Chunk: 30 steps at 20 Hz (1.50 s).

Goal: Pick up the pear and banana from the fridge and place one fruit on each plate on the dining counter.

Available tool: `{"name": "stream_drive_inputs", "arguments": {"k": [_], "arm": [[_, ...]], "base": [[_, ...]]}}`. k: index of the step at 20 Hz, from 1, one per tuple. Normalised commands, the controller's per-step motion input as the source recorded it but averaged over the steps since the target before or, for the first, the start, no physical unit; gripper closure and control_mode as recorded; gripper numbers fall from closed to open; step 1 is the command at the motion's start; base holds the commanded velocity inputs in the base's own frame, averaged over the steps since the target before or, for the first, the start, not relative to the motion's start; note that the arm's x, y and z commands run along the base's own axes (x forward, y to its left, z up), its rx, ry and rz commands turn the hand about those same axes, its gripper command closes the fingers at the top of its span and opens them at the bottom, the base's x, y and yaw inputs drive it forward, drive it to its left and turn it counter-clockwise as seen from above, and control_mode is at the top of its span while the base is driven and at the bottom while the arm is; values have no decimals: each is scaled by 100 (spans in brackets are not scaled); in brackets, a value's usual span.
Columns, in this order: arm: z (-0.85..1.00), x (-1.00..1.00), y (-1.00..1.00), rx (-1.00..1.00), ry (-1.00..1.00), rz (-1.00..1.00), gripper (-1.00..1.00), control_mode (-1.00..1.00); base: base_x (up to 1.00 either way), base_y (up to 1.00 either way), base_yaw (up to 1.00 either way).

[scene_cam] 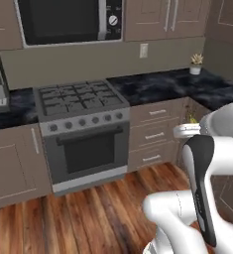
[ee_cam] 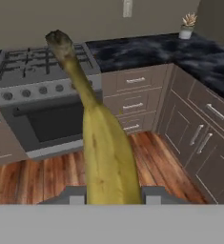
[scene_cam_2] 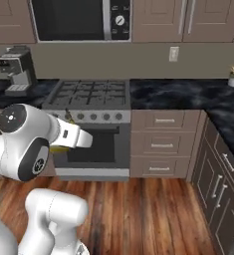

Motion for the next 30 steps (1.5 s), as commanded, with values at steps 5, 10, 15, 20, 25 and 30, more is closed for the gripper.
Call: {"name": "stream_drive_inputs", "arguments": {"k": [5, 10, 15, 20, 25, 30], "arm": [[0, 0, 0, 0, 0, 0, 100, 100], [0, 0, 0, 0, 0, 0, 100, 100], [0, 0, 0, 0, 0, 0, 100, 100], [0, 0, 0, 0, 0, 0, 100, 100], [0, 0, 0, 0, 0, 0, 100, 100], [0, 0, 0, 0, 0, 0, 100, 100]], "base": [[0, 22, 53], [0, 21, 45], [-5, 61, 18], [0, 83, 12], [-11, 77, 1], [-37, 41, 23]]}}
